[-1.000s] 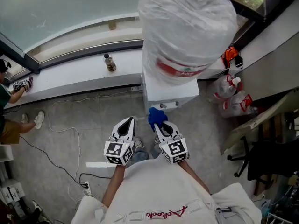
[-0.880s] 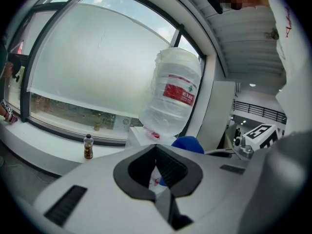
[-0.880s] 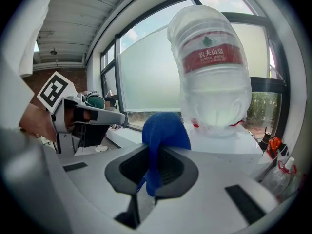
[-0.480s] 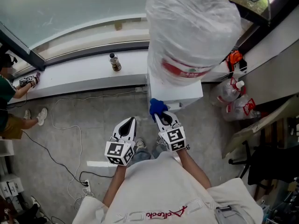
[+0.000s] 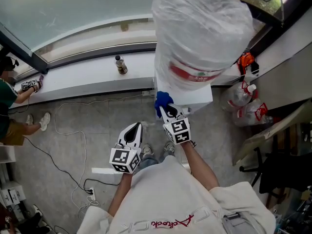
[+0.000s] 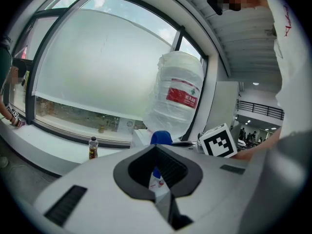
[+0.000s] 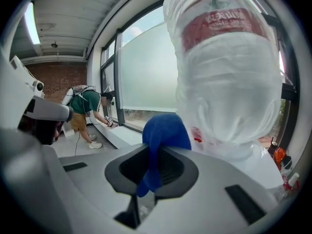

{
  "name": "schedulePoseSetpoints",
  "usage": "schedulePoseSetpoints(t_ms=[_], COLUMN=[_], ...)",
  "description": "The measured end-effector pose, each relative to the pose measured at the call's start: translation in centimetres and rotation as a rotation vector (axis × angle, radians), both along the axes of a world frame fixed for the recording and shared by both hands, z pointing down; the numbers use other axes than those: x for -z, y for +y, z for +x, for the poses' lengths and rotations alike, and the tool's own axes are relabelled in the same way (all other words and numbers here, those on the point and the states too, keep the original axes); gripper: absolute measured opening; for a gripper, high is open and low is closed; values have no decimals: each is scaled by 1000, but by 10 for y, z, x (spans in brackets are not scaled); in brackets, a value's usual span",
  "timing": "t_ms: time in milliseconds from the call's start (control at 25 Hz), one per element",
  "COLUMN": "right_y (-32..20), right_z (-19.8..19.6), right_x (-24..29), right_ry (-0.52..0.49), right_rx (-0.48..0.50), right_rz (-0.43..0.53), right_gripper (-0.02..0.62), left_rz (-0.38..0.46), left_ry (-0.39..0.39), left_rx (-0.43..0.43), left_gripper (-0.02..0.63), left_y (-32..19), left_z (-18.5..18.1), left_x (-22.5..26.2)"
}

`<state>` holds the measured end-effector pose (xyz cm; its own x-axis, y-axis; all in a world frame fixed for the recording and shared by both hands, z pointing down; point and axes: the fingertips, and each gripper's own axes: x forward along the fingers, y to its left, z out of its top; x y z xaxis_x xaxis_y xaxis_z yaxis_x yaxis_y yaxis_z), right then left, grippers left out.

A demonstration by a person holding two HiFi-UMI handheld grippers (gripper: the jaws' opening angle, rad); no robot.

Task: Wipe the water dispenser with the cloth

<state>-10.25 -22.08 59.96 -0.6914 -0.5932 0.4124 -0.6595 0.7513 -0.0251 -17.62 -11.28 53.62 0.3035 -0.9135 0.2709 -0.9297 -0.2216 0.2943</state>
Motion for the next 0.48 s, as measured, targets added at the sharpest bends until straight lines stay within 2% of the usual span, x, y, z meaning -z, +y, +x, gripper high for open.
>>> schedulePoseSetpoints(t_ms=[160, 480], right_y=[-9, -30], right_z=[17, 80], right_x=[-6, -19], right_ry=[15, 69], right_rx=[-40, -143], right_rz=[-5, -14], right_gripper=[43, 43], left_rz=[0, 5], left_ry=[-1, -4], left_rx=[-9, -56], left_gripper=[12, 12], left_y=[-4, -18], left_z=[1, 19], left_x=[0, 1])
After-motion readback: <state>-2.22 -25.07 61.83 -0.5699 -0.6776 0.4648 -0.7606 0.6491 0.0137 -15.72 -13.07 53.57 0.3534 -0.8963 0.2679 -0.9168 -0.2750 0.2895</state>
